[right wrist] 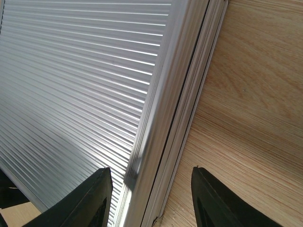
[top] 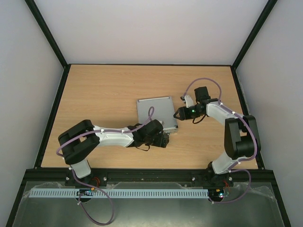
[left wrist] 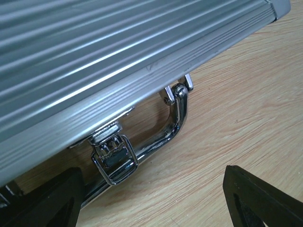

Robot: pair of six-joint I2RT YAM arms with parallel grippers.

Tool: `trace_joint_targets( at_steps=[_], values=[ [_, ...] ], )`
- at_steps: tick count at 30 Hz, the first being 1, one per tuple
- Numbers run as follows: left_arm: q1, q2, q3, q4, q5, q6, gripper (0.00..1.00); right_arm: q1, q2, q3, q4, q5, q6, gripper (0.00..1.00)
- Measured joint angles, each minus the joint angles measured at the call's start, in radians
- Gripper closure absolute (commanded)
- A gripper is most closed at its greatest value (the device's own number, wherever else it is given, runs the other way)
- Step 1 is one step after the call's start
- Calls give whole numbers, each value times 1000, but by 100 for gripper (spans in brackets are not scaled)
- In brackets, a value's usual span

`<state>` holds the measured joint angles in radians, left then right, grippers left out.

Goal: Pack up texas hold em set

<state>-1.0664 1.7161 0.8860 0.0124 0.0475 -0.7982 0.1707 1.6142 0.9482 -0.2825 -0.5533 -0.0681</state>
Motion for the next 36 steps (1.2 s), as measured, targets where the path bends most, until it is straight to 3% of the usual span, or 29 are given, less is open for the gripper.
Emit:
trace_joint_targets(
  at_steps=[36],
  values=[
    [44,-35,16,86,106,-25,22,0,3,0,-3,-1,-3,51]
  ],
)
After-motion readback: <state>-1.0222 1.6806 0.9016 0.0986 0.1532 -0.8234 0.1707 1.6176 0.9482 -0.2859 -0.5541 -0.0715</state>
